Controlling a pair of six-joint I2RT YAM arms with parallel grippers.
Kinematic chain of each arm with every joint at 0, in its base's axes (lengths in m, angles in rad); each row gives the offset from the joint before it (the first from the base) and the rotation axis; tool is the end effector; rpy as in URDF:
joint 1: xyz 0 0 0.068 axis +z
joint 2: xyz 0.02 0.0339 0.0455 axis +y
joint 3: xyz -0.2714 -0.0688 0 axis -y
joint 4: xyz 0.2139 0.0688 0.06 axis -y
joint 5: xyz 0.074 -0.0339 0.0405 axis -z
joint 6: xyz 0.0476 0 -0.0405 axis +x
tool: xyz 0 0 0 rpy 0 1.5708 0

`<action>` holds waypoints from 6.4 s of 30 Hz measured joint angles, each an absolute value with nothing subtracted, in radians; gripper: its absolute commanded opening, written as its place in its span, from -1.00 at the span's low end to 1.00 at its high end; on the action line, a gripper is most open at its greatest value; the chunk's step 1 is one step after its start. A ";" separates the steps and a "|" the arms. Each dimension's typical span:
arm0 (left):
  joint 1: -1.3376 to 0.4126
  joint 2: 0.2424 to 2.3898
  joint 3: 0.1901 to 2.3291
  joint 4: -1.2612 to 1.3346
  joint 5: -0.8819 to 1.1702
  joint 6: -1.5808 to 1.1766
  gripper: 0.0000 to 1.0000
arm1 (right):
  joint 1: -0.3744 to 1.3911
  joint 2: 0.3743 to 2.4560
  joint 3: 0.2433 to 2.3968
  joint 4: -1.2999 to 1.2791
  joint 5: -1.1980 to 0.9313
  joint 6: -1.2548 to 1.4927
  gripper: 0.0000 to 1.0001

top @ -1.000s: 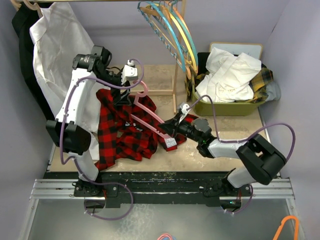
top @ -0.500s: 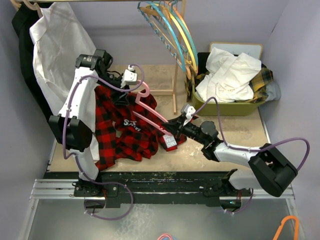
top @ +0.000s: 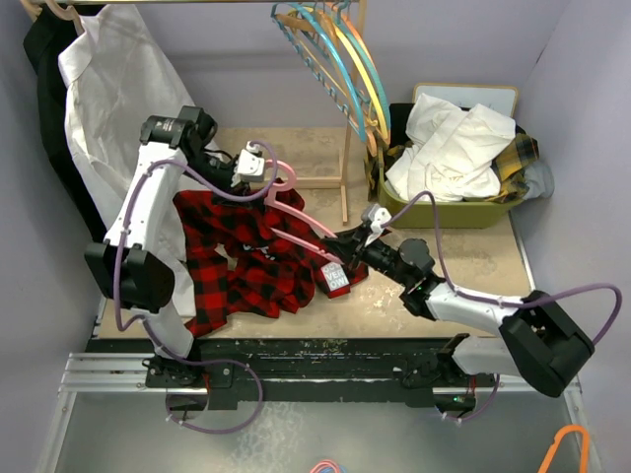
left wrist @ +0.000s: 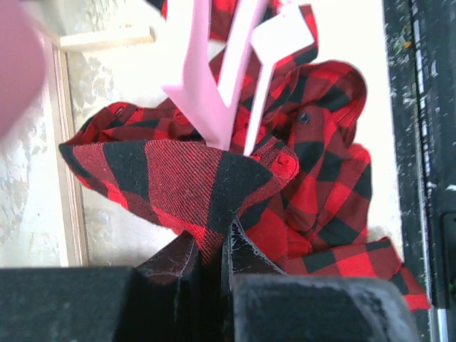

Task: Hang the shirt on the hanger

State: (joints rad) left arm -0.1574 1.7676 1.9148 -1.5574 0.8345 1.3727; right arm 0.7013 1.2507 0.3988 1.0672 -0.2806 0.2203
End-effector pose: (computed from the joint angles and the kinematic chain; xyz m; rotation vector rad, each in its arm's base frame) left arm 0.2837 -0.0807 0.3658 1.7455 1.6929 -0.7727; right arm 0.1730 0.1634 0.2752 -0.5759 1.3100 0.9569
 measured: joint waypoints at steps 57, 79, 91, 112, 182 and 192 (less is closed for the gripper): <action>-0.134 1.324 2.016 -1.416 0.898 0.830 -1.00 | 0.706 1.703 0.647 1.583 -0.124 0.766 0.14; -0.154 1.333 2.014 -1.444 0.812 0.876 -1.00 | 0.690 1.573 0.534 1.571 -0.107 0.800 -1.00; -0.259 1.333 2.019 -1.507 0.591 0.965 -1.00 | 0.678 1.240 0.509 1.073 0.128 0.695 -1.00; -0.304 1.337 1.885 -1.389 0.288 0.908 -1.00 | 0.677 1.023 0.719 0.504 0.232 0.543 -1.00; -0.328 1.376 1.736 -1.542 0.666 1.373 -1.00 | 0.743 1.192 1.230 0.191 -0.622 -0.113 0.24; -0.328 1.395 1.737 -1.535 0.665 1.372 -1.00 | 0.759 1.250 1.230 0.201 -0.609 -0.089 0.28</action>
State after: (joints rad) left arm -0.3279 1.3949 1.7367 -1.5349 0.6651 1.3724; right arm 0.7593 1.2495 1.2297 0.2008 -0.6086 -0.0887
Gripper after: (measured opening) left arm 0.098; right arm 0.628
